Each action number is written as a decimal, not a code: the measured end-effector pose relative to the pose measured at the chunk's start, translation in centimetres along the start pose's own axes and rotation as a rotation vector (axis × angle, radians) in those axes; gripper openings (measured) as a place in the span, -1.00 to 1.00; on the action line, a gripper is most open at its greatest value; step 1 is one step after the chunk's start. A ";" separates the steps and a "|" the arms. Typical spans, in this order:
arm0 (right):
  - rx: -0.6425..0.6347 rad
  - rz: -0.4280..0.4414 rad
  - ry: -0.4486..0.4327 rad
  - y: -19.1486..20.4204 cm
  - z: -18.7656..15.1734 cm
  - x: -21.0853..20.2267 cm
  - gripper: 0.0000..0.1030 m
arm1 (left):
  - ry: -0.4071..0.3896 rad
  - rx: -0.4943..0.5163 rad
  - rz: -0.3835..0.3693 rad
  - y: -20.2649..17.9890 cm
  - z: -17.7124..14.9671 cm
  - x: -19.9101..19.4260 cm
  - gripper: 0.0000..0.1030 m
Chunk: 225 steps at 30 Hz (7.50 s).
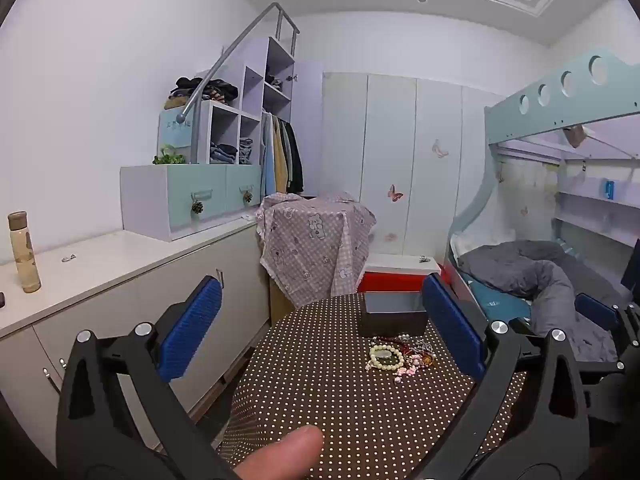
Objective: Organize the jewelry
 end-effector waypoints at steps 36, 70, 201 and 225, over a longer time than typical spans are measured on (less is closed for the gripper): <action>0.028 0.006 -0.021 -0.9 0.9 -0.8 0.86 | 0.036 0.005 -0.020 -0.2 -0.4 0.9 0.90; -0.026 -0.021 0.136 -0.6 -2.6 10.0 0.86 | 0.324 0.010 -0.014 2.3 -7.7 13.9 0.90; 0.130 0.301 0.410 0.2 3.4 34.6 0.84 | 0.430 -0.127 -0.259 5.4 -3.2 33.5 0.83; 0.054 0.163 0.364 -1.4 -0.5 24.2 0.84 | 0.486 -0.088 -0.257 5.9 -8.9 25.9 0.83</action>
Point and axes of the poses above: each gripper's, at about its wrist camera, not at the fingertips, and x roughly the way its jaws point, y to its left, z to its top, the point moved 1 cm from there along x, roughly the way its jaws point, and after that the axes turned 15 degrees about -z, right-handed, at the moved point
